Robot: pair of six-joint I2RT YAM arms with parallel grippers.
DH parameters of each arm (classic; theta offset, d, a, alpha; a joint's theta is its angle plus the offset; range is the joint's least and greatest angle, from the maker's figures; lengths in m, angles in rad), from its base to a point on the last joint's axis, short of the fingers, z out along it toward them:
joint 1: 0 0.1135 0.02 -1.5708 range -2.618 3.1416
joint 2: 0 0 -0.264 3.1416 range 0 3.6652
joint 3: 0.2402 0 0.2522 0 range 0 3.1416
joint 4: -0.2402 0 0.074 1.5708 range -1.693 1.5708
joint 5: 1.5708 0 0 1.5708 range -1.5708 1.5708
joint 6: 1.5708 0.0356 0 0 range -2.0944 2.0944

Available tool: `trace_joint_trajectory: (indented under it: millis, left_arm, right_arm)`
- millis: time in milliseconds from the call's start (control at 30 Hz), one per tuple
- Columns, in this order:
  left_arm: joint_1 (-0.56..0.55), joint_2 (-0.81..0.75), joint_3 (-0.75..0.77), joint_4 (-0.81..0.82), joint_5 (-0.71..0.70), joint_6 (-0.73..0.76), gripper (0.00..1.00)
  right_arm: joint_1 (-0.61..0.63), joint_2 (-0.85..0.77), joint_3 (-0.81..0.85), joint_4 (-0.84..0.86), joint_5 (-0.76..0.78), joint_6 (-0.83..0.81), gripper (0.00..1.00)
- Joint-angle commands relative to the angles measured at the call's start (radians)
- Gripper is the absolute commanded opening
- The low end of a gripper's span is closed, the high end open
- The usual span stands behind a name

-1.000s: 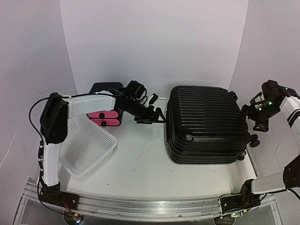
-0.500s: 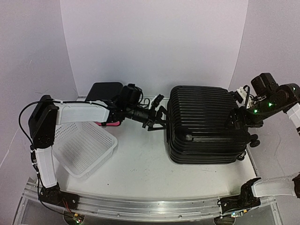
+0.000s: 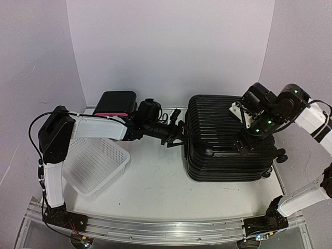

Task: Open, take out, and arrange the luggage

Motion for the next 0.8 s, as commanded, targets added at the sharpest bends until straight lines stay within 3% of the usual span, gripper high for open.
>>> trace_joint_trajectory:
  millis: [0, 133, 400, 767]
  left_arm:
    - [0.016, 0.034, 0.025, 0.065, -0.034, 0.009, 0.72]
    - [0.020, 0.072, 0.071, 0.065, -0.063, 0.010, 0.64]
    - [0.031, 0.110, 0.074, 0.064, -0.152, -0.034, 0.27]
    - [0.029, 0.086, 0.023, -0.001, -0.286, 0.038, 0.20]
  right_arm:
    - [0.057, 0.057, 0.071, 0.020, 0.123, -0.009, 0.98]
    - [0.058, 0.042, 0.050, 0.077, 0.117, 0.013, 0.98]
    - [0.058, 0.004, 0.022, 0.090, 0.126, 0.040, 0.98]
    - [0.058, -0.003, 0.020, 0.087, 0.115, 0.031, 0.98]
